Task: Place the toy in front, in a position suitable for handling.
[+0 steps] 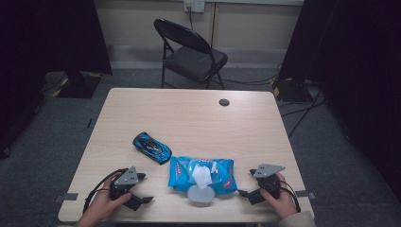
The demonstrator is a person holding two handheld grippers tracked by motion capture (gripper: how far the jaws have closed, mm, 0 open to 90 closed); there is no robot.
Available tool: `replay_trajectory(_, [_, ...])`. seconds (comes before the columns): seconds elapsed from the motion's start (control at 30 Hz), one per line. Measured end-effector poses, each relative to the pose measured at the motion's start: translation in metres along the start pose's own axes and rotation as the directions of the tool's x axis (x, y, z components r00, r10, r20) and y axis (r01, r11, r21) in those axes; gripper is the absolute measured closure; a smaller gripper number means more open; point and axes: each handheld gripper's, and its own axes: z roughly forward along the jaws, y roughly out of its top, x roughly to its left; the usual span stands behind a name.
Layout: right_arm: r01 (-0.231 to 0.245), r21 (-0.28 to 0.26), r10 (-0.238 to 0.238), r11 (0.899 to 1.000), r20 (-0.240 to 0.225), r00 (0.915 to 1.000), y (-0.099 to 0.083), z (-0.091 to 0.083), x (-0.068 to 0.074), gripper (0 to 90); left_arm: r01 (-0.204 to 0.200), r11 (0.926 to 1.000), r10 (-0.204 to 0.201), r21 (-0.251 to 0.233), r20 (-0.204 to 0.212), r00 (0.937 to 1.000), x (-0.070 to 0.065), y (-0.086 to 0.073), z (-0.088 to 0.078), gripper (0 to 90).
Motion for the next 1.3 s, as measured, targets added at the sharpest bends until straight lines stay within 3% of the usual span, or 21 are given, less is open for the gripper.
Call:
replay_trajectory(0.43, [0.001, 0.0, -0.001, 1.0, -0.001, 1.0, 0.0, 0.0, 0.0, 5.9, 0.024, 0.9997, -0.025, -0.004, -0.014, 0.9996, -0.004, 0.001, 0.002, 7.8])
replay_trajectory(0.6, [-0.007, -0.002, 0.007, 1.0, 0.001, 1.0, 0.0, 0.0, 0.0, 6.0, 0.005, 0.9999, -0.005, 0.016, 0.002, 1.0, -0.008, 0.004, -0.001, 16.9])
replay_trajectory(0.7, [-0.008, -0.002, 0.008, 1.0, 0.002, 1.0, 0.001, 0.0, 0.001, 8.7, -0.008, 0.9995, 0.007, 0.031, 0.01, 0.9999, -0.014, 0.007, 0.0, 16.3])
replay_trajectory(0.77, [-0.004, -0.009, 0.004, 1.0, -0.008, 1.0, 0.002, -0.002, 0.002, 18.4, -0.005, 0.9998, 0.005, 0.017, 0.019, 0.9998, -0.017, 0.011, 0.0, 15.6])
replay_trajectory(0.83, [0.01, -0.001, -0.01, 1.0, -0.012, 0.9999, 0.004, -0.004, 0.003, 14.0, -0.004, 1.0, 0.004, -0.004, 0.039, 0.9992, -0.022, 0.018, 0.002, 15.8])
replay_trajectory(0.93, [0.022, 0.003, -0.022, 1.0, -0.034, 0.9992, 0.007, -0.006, 0.006, 15.2, -0.017, 0.9998, 0.017, -0.009, 0.057, 0.9982, -0.028, 0.025, 0.006, 16.1])
replay_trajectory(0.97, [0.043, 0.0, -0.043, 0.999, -0.063, 0.9971, 0.008, -0.007, 0.008, 14.3, -0.034, 0.9994, 0.034, -0.005, 0.054, 0.998, -0.031, 0.029, 0.01, 16.0])
replay_trajectory(1.0, [0.043, 0.0, -0.043, 0.999, -0.063, 0.9971, 0.008, -0.007, 0.008, 14.3, -0.034, 0.9994, 0.034, -0.005, 0.054, 0.998, -0.031, 0.029, 0.01, 16.0])
replay_trajectory(1.1, [0.046, -0.044, -0.051, 0.998, -0.119, 0.9916, 0.014, -0.013, 0.015, 14.4, -0.019, 0.9997, 0.02, -0.012, 0.052, 0.9985, -0.031, 0.033, 0.016, 16.1])
replay_trajectory(1.3, [0.073, -0.076, -0.081, 0.994, -0.105, 0.9912, 0.025, -0.012, 0.024, 14.4, 0.004, 0.9991, -0.003, -0.043, 0.041, 0.9992, -0.027, 0.036, 0.018, 16.1])
